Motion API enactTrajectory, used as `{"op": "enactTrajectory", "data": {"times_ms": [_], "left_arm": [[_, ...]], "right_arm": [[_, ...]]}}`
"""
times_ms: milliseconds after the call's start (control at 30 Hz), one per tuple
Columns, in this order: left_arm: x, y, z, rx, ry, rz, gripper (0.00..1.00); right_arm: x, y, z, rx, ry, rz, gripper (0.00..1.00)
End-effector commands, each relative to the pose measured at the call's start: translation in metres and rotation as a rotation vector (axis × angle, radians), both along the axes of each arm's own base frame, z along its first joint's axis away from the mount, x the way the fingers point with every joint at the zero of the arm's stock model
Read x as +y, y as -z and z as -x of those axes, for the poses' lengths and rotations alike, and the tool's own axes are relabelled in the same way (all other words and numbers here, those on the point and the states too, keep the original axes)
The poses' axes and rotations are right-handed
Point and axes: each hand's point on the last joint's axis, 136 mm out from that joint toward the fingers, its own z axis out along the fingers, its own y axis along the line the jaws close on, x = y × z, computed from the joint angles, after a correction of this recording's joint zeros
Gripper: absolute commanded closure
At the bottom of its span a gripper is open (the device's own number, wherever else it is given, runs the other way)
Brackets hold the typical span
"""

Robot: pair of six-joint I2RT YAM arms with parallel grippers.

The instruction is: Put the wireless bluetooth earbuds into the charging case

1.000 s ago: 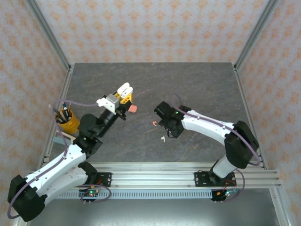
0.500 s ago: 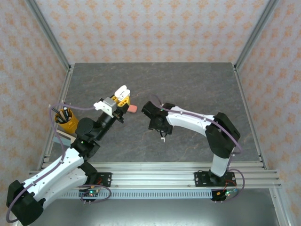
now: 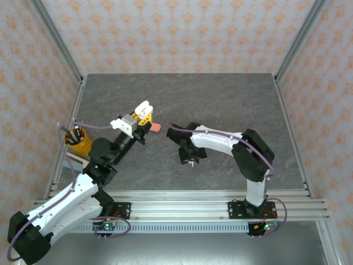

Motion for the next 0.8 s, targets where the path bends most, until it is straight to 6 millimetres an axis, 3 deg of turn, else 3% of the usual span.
{"op": "enactTrajectory", "data": {"times_ms": [0, 767], "left_arm": [[0.004, -0.010, 0.001, -0.019, -0.010, 0.013, 1.00], [0.003, -0.004, -0.002, -0.008, -0.015, 0.005, 1.00]], "right_arm": [[-0.003, 0.006, 0.003, 0.033, -0.020, 0.016, 0.34], [0.002, 0.025, 0.001, 0.082, -0.003, -0.019, 0.47]]}}
